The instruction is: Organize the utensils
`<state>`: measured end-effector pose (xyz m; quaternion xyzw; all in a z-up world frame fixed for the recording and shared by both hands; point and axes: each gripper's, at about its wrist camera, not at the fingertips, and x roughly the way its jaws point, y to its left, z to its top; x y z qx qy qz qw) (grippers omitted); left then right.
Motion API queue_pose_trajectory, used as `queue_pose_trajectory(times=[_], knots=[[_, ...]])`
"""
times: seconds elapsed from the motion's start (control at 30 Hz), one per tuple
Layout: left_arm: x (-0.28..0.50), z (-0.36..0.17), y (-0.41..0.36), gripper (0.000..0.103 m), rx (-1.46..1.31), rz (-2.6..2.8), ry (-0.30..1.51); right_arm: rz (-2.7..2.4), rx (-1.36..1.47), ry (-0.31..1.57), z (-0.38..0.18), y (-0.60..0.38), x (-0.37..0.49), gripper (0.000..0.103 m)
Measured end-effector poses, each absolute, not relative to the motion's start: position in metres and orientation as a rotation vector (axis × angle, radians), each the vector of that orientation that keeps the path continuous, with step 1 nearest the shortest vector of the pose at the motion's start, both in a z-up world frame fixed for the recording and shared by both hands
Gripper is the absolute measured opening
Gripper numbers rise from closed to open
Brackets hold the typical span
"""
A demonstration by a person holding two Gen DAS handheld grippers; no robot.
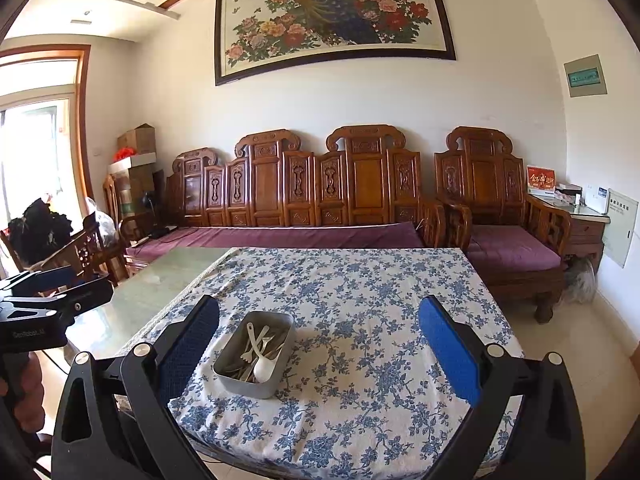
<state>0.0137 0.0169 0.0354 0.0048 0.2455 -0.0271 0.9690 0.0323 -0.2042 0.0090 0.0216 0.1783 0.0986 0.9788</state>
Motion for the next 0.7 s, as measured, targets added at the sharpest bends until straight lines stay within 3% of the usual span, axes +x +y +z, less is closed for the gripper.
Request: queue_pose_trajectory(times=[0.7], knots=[[0.0121, 0.0369, 0.0175, 0.095, 0.016, -0.054, 0.49, 0.205, 0.049, 0.358, 0.0101, -0.1981, 0.0312, 0.1]])
